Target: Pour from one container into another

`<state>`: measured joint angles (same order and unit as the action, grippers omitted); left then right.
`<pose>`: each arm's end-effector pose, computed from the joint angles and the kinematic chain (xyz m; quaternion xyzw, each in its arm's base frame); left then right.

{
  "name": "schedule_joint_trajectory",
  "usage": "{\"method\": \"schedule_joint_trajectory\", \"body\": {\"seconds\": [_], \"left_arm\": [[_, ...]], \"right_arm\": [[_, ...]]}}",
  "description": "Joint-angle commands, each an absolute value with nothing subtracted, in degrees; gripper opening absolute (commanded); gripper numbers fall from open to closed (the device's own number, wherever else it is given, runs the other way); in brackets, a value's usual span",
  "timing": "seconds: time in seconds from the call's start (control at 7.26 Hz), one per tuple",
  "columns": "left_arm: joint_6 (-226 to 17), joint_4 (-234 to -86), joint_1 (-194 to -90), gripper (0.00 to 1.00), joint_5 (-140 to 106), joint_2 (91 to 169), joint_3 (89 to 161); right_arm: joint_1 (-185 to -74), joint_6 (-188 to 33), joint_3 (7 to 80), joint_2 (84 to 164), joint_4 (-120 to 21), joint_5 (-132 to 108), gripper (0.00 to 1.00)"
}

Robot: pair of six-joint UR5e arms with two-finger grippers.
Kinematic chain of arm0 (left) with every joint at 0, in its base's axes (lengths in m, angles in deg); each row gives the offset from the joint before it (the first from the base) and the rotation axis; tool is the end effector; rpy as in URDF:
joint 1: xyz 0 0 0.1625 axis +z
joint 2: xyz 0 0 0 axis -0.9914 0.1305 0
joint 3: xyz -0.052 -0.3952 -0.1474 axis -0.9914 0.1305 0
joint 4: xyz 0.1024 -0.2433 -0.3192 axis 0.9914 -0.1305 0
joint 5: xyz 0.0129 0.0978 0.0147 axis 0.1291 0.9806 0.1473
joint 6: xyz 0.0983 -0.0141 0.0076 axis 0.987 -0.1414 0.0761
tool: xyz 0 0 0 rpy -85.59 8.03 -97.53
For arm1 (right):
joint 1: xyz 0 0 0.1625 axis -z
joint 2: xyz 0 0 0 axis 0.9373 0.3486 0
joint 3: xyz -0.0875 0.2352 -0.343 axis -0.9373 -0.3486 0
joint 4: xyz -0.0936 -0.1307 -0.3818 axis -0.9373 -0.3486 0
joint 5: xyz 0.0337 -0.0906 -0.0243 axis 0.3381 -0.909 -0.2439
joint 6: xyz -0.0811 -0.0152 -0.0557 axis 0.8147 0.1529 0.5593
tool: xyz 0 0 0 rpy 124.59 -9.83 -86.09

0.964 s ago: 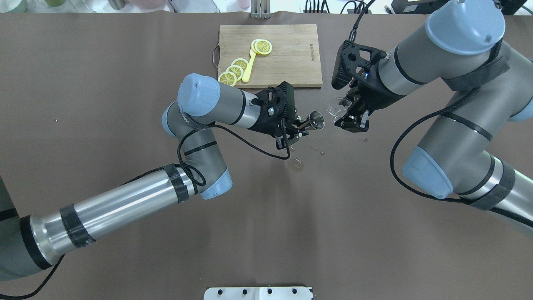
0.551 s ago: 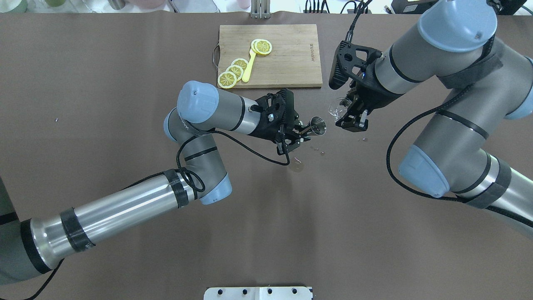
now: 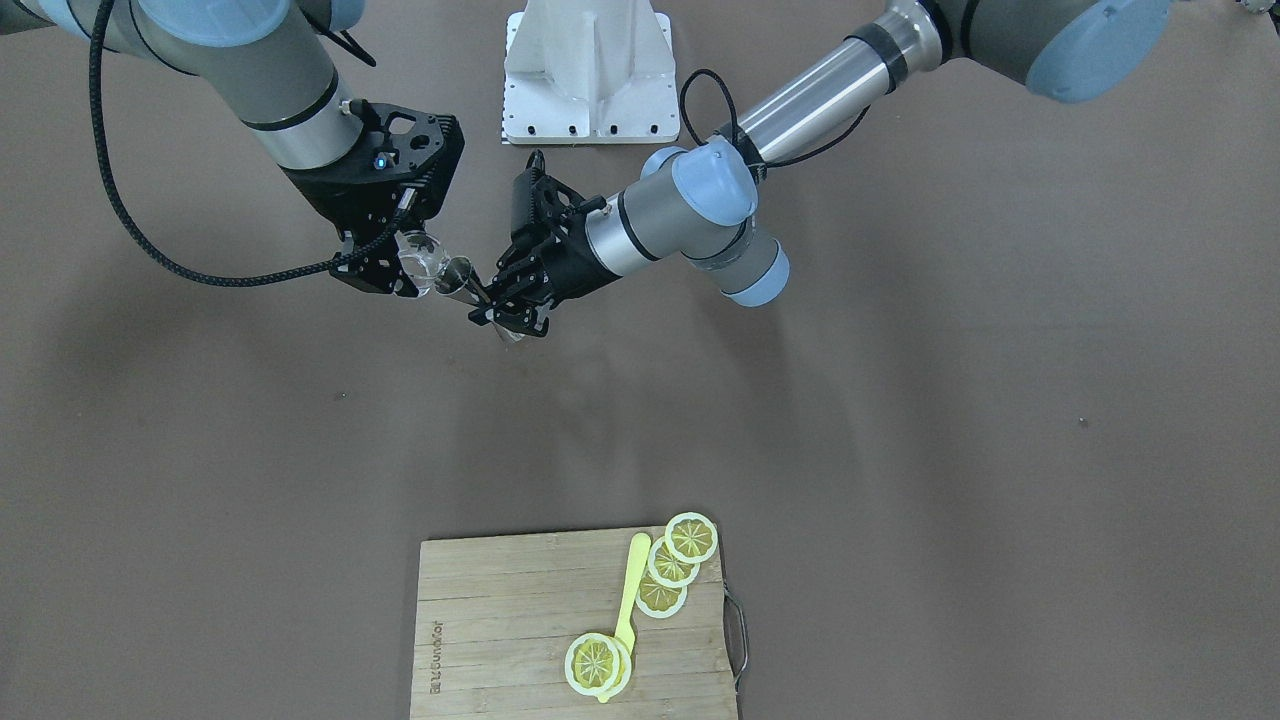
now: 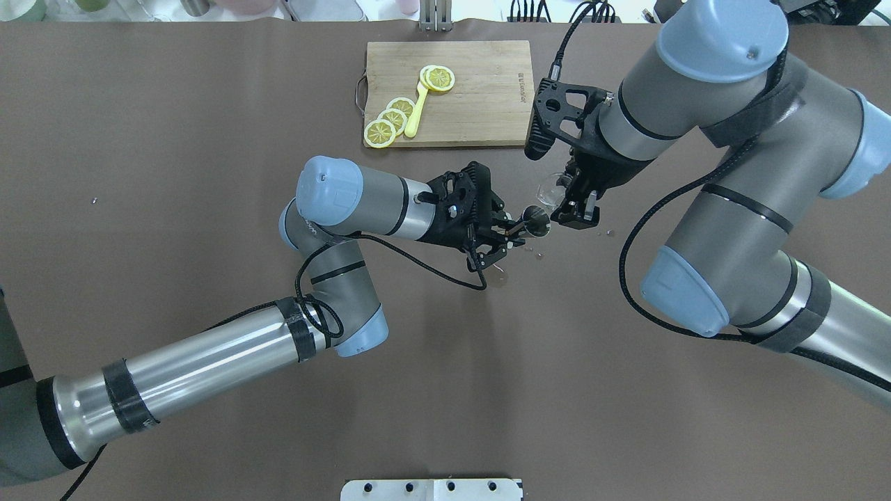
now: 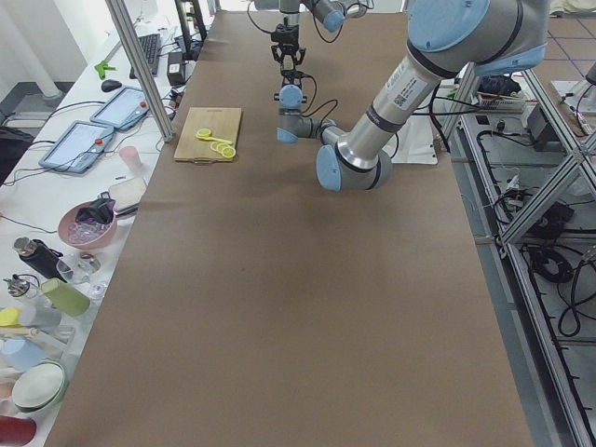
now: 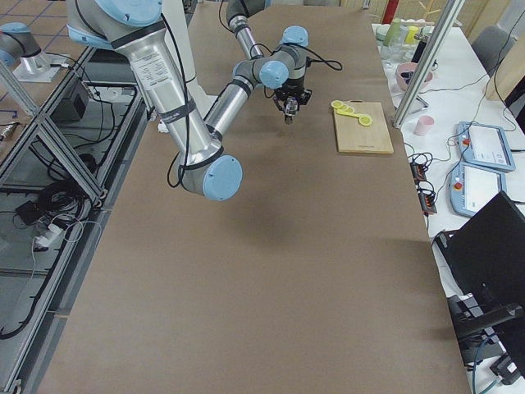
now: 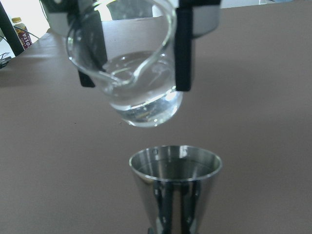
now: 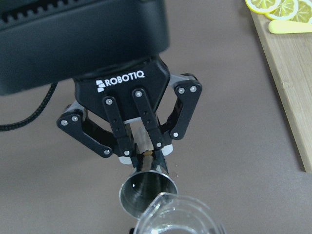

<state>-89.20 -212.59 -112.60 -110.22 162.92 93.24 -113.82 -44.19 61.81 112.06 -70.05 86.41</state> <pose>0.6231 -0.4673 0.1613 0.5831 0.4910 0.4559 0.4594 -0.3663 -0.4696 0.1988 0.2980 -0.3365 -0.5510 0.7031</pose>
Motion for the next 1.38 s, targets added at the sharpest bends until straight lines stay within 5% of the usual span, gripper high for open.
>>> {"method": "schedule_joint_trajectory", "body": {"seconds": [0.0, 1.24], "left_arm": [[-89.30, -212.66, -112.56, 0.00, -110.20, 162.77, 93.24], [-89.21, -213.01, -112.56, 0.00, -110.11, 162.68, 93.33]], "right_arm": [[-113.72, -39.41, 62.26, 111.29, -74.12, 86.42, 0.00], [-112.75, -35.60, 60.86, 108.92, -81.25, 85.81, 0.00]]}}
